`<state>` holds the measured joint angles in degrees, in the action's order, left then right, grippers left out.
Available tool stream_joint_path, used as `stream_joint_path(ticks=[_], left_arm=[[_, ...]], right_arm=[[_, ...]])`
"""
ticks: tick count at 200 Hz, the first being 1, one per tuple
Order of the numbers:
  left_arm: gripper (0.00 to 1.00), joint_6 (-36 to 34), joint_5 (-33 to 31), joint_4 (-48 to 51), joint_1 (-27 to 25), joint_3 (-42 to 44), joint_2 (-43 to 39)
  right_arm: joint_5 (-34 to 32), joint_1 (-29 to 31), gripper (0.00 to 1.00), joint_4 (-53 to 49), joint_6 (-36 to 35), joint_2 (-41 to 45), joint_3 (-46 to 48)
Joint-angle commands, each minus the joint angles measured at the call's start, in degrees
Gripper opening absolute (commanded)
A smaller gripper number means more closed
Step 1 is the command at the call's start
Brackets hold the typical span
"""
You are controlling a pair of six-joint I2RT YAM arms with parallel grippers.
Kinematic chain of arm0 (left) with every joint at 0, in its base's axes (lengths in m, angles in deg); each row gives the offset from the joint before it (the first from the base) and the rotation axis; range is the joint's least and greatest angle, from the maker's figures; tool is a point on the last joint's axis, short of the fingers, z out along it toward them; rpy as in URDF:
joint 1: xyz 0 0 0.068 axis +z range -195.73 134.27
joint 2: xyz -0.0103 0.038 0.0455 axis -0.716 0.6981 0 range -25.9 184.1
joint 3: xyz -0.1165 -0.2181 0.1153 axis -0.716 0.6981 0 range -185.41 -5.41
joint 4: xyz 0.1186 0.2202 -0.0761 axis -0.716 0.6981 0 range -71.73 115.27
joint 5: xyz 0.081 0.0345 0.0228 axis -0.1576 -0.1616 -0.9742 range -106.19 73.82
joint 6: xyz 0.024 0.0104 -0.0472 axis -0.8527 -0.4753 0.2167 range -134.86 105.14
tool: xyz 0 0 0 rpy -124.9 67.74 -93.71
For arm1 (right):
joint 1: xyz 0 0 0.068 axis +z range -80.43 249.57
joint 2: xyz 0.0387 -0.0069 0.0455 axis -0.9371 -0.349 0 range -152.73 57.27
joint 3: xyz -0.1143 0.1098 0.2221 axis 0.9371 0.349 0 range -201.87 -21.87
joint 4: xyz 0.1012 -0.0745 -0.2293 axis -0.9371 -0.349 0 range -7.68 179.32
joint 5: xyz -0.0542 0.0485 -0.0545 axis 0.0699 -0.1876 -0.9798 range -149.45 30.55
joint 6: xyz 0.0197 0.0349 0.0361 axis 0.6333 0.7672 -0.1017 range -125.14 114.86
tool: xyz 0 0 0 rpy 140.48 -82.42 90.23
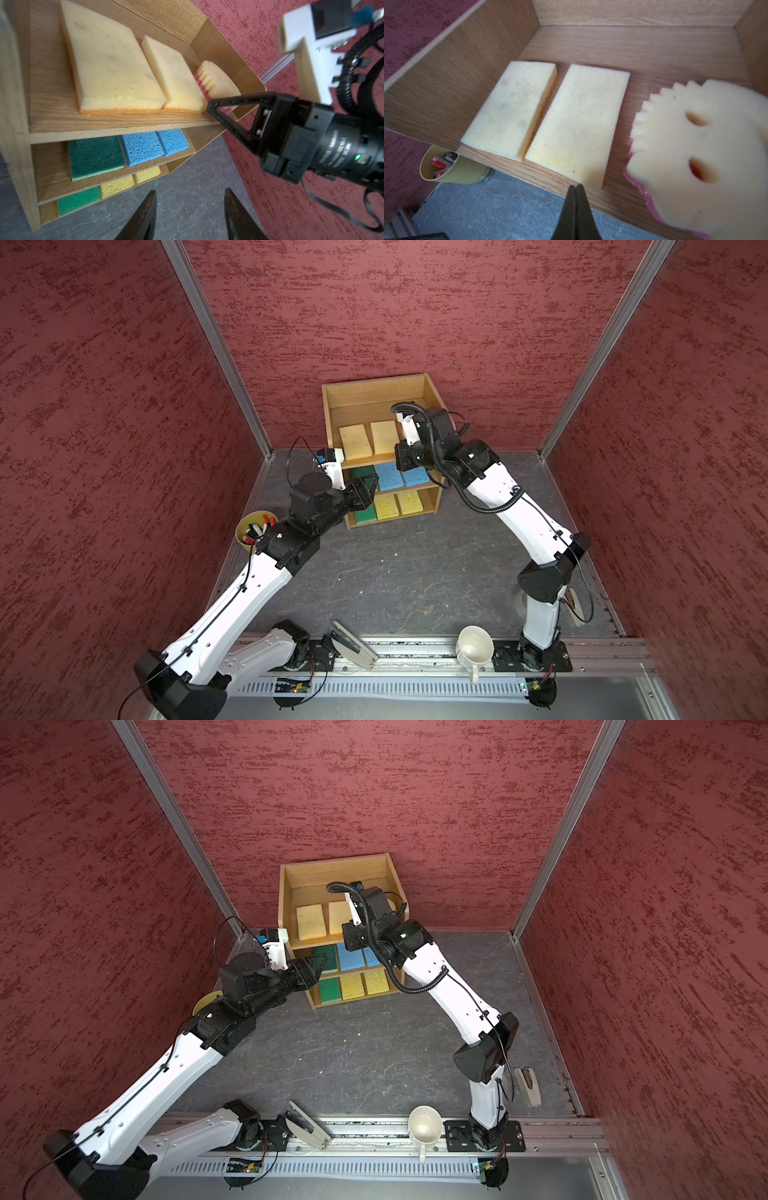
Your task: Place and organize the cleaning sponges onto the shelf
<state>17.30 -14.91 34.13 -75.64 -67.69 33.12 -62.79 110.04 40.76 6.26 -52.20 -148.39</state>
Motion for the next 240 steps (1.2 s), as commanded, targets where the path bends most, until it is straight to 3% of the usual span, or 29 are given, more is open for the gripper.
stream_joint_path(ticks=[1, 88, 192, 240], left_arm=[[0.43, -1.78, -2.10, -0.27, -0.18, -2.76, 0.45], [0.31, -5.16, -8.40, 4.57, -0.32, -11.67, 7.82], [0.31, -4.45, -8.49, 4.20, -0.84, -11.94, 7.76], [0.36, -4.65, -8.40, 3.97, -1.45, -12.07, 7.70]], right_arm=[[0.07, -0.11, 0.02, 2.30, 0.90, 3.41, 1.76], [-0.26, -1.68, 0.02, 3.56, 1.61, 2.69, 1.95], [2.30, -2.38, 0.02, 5.22, 2.41, 5.71, 4.72], [-2.05, -2.57, 0.17, 4.17, 0.65, 3.96, 2.31]])
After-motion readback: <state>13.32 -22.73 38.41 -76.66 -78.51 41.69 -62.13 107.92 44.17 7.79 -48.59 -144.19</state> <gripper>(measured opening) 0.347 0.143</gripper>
